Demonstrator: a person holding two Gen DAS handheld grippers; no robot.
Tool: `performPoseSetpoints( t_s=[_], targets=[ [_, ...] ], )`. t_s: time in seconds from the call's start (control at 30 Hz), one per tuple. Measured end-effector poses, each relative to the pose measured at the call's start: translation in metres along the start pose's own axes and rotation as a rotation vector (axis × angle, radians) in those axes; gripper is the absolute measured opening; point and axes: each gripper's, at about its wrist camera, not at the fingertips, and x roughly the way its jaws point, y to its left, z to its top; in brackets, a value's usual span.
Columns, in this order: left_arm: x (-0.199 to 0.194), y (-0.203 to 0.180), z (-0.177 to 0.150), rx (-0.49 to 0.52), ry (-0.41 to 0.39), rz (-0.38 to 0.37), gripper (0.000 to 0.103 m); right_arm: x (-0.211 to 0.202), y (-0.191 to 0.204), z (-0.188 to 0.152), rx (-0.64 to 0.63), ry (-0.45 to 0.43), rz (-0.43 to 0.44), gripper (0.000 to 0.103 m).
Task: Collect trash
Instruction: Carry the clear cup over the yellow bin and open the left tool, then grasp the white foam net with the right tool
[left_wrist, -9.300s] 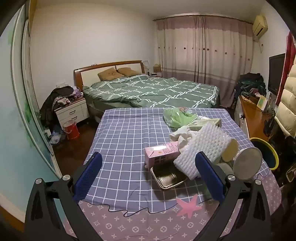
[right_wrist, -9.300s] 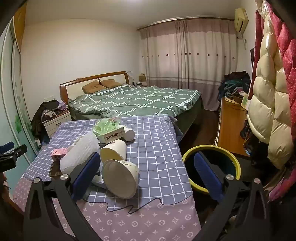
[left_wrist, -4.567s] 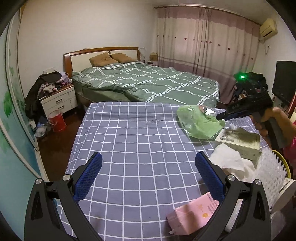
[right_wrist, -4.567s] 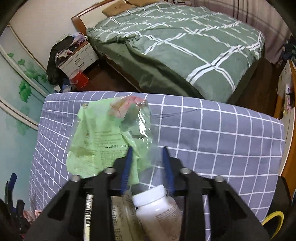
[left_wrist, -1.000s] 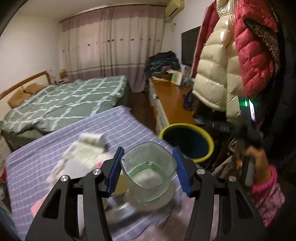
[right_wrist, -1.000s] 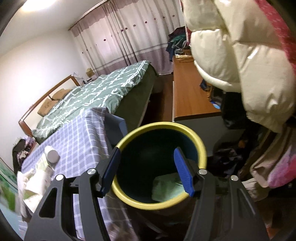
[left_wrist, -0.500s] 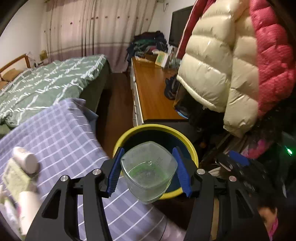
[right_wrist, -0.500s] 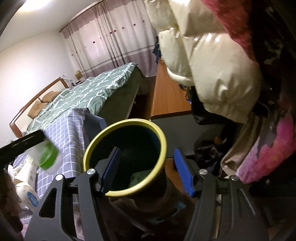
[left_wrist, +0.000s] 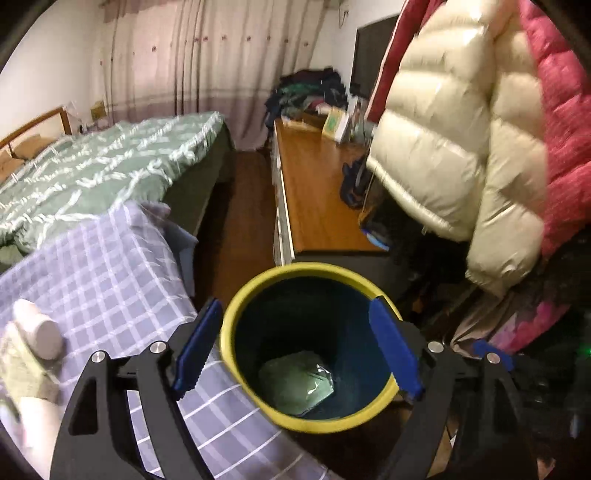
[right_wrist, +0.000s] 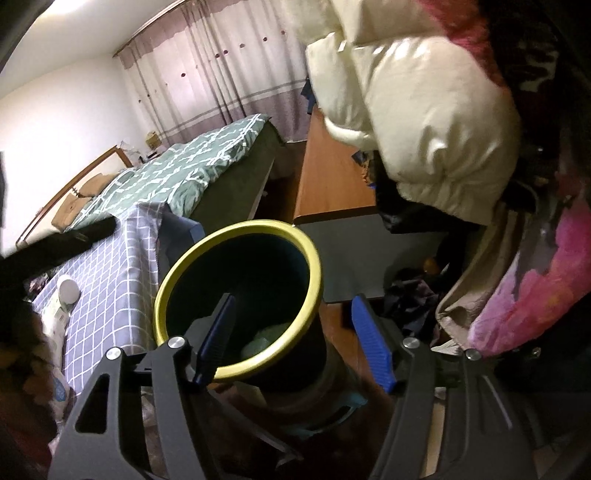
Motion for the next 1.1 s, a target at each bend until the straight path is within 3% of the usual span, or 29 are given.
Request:
performPoseSetpoints(
  t_s=[0.17, 0.27, 0.57, 0.87, 1.1],
  targets=[
    [-0.070, 0.026, -0.006, 0.007, -0.113, 0.039, 0.089, 0.002, 0.021, -0.001, -0.033, 0.010, 0.020, 0.062],
    [-0.117, 0.057, -0.019, -0.010, -0.177, 0.107, 0.090, 0.002, 0.040, -0.002, -0.065, 0.014, 0.033, 0.062],
    [-0.224, 0.196, -0.089, -0.166, -0.273, 0.426, 0.092, 0.004, 0.126, -0.008, -0.198, 0.041, 0.138, 0.062],
    [-0.273, 0.302, -0.168, -0.296, -0.326, 0.720, 0.092, -0.004, 0.248, -0.025, -0.373, 0.065, 0.341, 0.062],
    [-0.289, 0.323, -0.189, -0.332, -0.351, 0.747, 0.093, -0.021, 0.330, -0.049, -0.492, 0.087, 0.517, 0.062]
  ],
)
